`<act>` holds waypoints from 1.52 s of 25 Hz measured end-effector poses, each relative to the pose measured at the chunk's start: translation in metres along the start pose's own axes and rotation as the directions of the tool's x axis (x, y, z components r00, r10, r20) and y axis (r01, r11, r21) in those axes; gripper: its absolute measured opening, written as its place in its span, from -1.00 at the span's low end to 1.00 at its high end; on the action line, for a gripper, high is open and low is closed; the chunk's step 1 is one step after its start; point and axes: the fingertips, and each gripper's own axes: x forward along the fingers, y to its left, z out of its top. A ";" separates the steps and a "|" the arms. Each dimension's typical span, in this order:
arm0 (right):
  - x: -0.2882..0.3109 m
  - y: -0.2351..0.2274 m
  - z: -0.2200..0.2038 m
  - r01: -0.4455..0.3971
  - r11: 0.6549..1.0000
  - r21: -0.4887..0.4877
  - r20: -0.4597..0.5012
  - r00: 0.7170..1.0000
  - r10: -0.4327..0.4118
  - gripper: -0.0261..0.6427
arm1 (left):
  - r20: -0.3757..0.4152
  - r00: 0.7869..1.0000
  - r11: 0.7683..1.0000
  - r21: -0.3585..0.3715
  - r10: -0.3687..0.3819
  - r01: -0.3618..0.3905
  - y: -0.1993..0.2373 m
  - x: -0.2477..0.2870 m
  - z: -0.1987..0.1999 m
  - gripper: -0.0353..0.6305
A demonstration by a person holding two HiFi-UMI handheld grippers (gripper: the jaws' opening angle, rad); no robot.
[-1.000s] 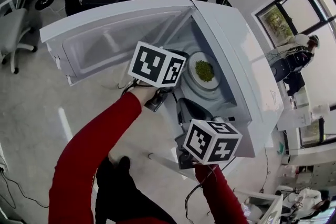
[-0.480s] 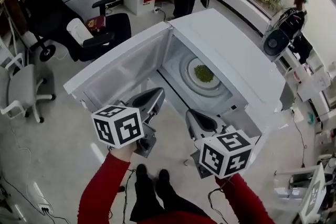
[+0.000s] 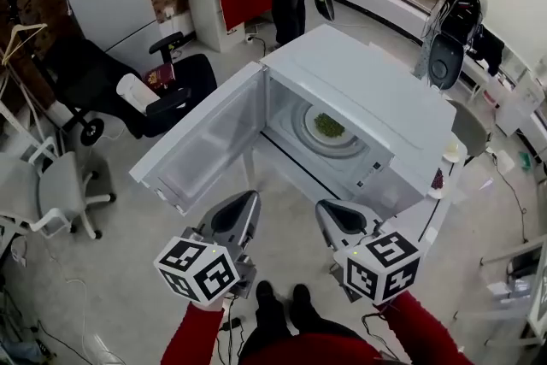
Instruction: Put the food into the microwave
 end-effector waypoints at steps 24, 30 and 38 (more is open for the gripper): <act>-0.068 0.019 -0.013 -0.054 0.995 -0.081 0.209 0.975 0.070 -0.88 | 0.048 0.990 0.957 0.252 0.136 -0.144 -0.066 -0.064 -0.035 -0.87; -0.084 0.016 -0.019 -0.103 0.992 -0.066 0.239 0.964 0.116 -0.88 | 0.067 0.985 0.950 0.258 0.161 -0.173 -0.078 -0.065 -0.044 -0.87; -0.097 0.001 -0.024 -0.098 0.991 -0.093 0.248 0.962 0.118 -0.88 | 0.088 0.978 0.941 0.267 0.189 -0.206 -0.091 -0.062 -0.051 -0.87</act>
